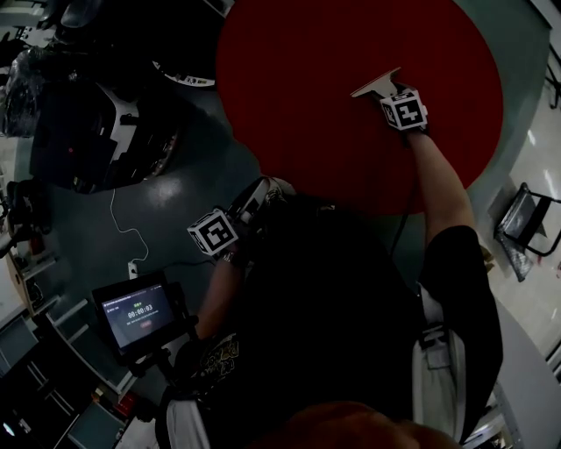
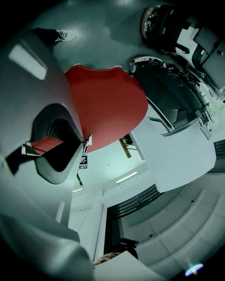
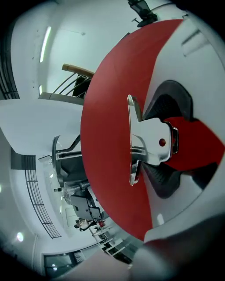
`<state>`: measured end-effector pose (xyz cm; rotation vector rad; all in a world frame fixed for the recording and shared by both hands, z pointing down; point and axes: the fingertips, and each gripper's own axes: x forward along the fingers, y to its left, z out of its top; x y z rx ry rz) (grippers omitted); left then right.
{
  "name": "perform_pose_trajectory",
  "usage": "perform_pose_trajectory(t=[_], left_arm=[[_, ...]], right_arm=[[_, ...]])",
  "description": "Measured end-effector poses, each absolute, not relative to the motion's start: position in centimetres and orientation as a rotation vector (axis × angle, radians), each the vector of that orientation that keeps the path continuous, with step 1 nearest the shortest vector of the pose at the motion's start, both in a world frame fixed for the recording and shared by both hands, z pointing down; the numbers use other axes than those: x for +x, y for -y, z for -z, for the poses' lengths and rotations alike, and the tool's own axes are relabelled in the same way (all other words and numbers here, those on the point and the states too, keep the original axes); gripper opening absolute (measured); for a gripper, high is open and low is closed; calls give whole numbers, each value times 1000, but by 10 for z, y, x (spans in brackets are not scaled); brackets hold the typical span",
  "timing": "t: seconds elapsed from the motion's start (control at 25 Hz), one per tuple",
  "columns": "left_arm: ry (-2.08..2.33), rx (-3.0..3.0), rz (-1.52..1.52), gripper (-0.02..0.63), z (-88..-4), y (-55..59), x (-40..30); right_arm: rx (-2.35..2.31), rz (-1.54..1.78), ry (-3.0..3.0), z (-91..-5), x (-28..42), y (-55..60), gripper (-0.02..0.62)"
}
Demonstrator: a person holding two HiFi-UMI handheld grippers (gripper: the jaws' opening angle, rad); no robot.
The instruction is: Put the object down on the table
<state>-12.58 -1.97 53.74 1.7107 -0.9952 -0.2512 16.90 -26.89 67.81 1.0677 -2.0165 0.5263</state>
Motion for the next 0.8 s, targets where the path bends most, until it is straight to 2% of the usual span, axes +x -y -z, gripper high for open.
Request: perform_pose_trajectory(t=[0.32,0.64,0.72,0.8], left_arm=[[1043,1711,237,11,-535,20,-133],[1012,1717,228,11,-537,16,-129],[997,1731,216,11,-534,18,-124],[989,1745,204,11,-532,21,-121]], right_arm=[[1047,-664,2010,-705,164,276,293],[985,-616,1953,-702,160,273,296],[980,-597,1961,-699,162,269,318],[980,-567,1976,-695,166,265,379]])
